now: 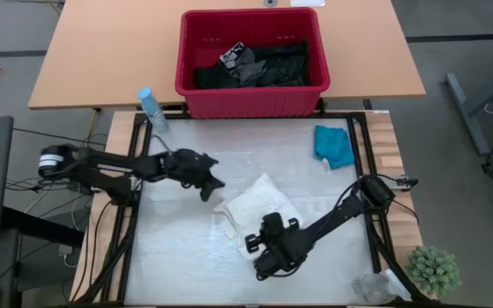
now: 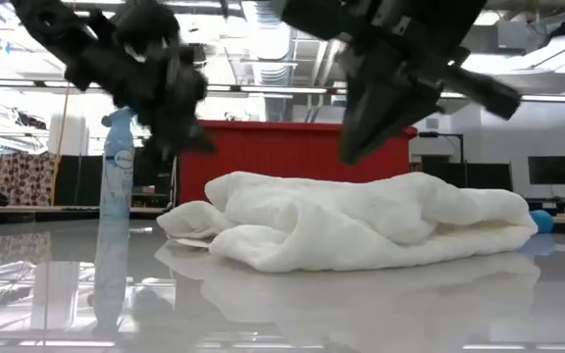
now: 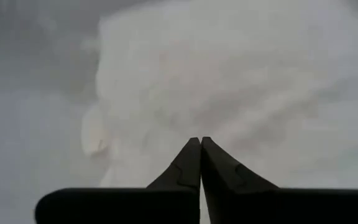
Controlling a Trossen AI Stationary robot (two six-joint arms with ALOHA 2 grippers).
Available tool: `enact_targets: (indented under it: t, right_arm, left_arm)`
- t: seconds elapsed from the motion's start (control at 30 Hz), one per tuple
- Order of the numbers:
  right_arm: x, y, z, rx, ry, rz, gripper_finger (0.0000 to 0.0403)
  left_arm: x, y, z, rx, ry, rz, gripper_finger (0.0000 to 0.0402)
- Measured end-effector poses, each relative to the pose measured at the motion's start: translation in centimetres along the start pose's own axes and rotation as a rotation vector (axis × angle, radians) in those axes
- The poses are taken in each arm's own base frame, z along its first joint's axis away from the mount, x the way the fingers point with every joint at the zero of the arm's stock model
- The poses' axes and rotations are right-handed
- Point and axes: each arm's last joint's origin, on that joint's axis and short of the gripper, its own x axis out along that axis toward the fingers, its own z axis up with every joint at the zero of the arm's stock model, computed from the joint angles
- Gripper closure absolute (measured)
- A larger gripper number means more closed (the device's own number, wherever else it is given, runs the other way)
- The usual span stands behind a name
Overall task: Fold laundry
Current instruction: Fold the white shirt
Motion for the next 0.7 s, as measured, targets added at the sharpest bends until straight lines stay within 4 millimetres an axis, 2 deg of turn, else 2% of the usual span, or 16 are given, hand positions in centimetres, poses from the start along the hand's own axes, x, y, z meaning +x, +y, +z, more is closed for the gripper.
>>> enact_targets:
  t: [0.1, 0.2, 0.47, 0.7]
  right_arm:
    - [-0.4, -0.7, -0.1, 0.045, -0.104, -0.023, 0.0389]
    - [-0.4, -1.3, 0.1, 0.021, -0.147, -0.059, 0.0390]
    - [0.6, -1.9, 1.7, -0.015, -0.167, -0.157, 0.0385]
    - [1.3, -3.0, 1.4, -0.034, -0.137, -0.225, 0.0386]
  left_arm:
    - [-0.6, -2.1, 1.5, 0.117, -0.183, -0.132, 0.0401]
    - [-0.2, -3.3, 1.3, 0.220, -0.242, -0.181, 0.0401]
    - [4.4, -4.8, -1.7, 0.303, -0.266, -0.248, 0.0401]
    - [8.3, -4.8, -3.8, 0.353, -0.176, -0.221, 0.0401]
